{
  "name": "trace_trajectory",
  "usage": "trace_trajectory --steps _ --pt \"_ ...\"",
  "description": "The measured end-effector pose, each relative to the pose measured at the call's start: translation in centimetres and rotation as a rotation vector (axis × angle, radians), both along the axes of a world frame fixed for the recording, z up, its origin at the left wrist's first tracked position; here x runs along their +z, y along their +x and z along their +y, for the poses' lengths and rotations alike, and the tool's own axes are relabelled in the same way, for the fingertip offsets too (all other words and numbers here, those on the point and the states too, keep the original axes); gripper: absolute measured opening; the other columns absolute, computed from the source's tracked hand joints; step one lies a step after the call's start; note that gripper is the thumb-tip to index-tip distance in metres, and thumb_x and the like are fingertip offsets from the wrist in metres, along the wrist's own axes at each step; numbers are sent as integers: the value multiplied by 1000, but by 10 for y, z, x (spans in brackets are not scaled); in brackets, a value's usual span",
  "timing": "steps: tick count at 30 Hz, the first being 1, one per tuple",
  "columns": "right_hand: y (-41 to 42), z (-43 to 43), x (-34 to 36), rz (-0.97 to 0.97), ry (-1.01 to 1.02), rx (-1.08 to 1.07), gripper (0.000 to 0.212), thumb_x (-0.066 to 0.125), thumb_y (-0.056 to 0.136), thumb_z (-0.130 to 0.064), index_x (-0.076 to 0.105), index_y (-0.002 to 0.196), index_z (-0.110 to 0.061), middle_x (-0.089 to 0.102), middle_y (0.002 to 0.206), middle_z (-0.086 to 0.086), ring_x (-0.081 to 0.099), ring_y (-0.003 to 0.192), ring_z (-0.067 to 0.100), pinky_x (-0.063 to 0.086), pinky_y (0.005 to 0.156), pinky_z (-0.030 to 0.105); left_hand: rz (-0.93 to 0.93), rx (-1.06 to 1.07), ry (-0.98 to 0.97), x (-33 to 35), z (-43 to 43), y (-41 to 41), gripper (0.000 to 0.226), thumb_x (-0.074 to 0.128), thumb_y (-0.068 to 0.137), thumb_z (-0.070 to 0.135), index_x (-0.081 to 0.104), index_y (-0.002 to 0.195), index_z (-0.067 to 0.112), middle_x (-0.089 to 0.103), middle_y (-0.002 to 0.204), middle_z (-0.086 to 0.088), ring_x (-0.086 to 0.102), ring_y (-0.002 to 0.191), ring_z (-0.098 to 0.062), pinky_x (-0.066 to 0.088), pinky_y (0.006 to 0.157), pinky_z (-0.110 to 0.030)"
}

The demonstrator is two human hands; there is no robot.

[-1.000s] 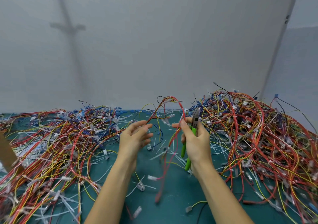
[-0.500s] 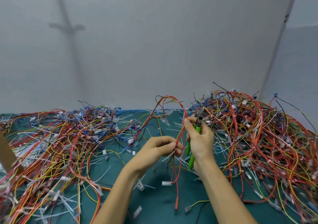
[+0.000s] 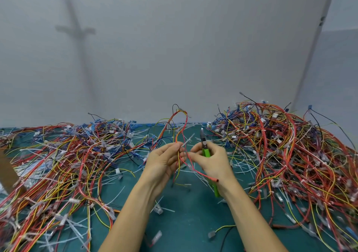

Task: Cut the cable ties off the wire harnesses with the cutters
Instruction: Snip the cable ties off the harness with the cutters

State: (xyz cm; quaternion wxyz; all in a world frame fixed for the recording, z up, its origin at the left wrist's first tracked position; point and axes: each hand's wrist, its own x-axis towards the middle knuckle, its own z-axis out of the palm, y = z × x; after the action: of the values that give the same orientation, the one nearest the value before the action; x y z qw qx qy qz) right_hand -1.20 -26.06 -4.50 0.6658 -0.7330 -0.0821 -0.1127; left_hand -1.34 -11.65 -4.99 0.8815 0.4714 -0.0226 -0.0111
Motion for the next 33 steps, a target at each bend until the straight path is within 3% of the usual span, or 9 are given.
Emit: trace_trajectory --steps 3,7,10,12,15,22,26,29,33 --pt "-3 5 -3 25 33 24 17 71 84 -4 64 71 -12 60 59 -7 51 53 2 42 54 15 15 -26 -98 1 -1 0 13 70 73 12 73 79 2 73 83 -14 73 73 -19 57 61 -21" --pt "-4 3 1 24 184 25 22 56 97 -13 62 76 -9 54 56 -8 45 51 7 38 50 20 -4 -104 -226 2 -3 1 12 55 92 1 56 99 -9 67 110 -31 70 101 -34 59 75 -26" --pt "-6 4 5 44 274 20 28 54 99 -23 59 74 -10 50 56 -5 43 52 8 36 50 22 -3 -111 -244 3 -3 0 14 51 95 3 50 105 -8 65 114 -32 68 107 -34 59 79 -28" --pt "-7 2 6 32 229 33 28 60 95 -28 59 73 -11 48 57 -3 41 52 8 36 51 22 -4 -111 -218 6 -2 -2 10 57 90 6 53 93 -2 66 114 -31 69 105 -32 60 72 -27" --pt "-8 -3 8 7 111 108 23 73 85 -19 56 71 -11 45 55 -5 38 52 10 34 54 23 19 -119 -149 7 0 -6 7 58 90 10 55 86 4 69 113 -23 74 89 -20 55 50 -19" --pt "-5 -2 2 41 47 91 25 79 78 -8 56 71 -12 50 54 -8 43 50 7 38 51 17 -16 -49 -115 4 0 -4 20 63 79 15 63 92 0 68 79 -9 70 72 -14 57 65 -22" --pt "-3 -1 1 33 22 63 26 78 76 -1 55 72 -12 51 58 -4 43 49 3 38 50 16 -73 -91 -180 4 1 -3 16 57 84 15 57 92 2 73 101 -14 71 98 -30 59 66 -28" --pt "-3 3 -1 31 12 7 25 71 78 4 55 69 -13 51 59 -2 44 52 8 39 55 24 -125 -133 -157 5 -2 -4 17 52 89 15 52 97 0 66 121 -23 66 109 -37 59 77 -31" --pt "-1 3 -2 50 122 -99 24 70 79 0 54 70 -16 50 60 -4 45 59 15 41 60 31 -157 -92 -148 4 0 -2 19 53 89 14 56 98 -2 63 126 -24 60 118 -40 56 92 -38"
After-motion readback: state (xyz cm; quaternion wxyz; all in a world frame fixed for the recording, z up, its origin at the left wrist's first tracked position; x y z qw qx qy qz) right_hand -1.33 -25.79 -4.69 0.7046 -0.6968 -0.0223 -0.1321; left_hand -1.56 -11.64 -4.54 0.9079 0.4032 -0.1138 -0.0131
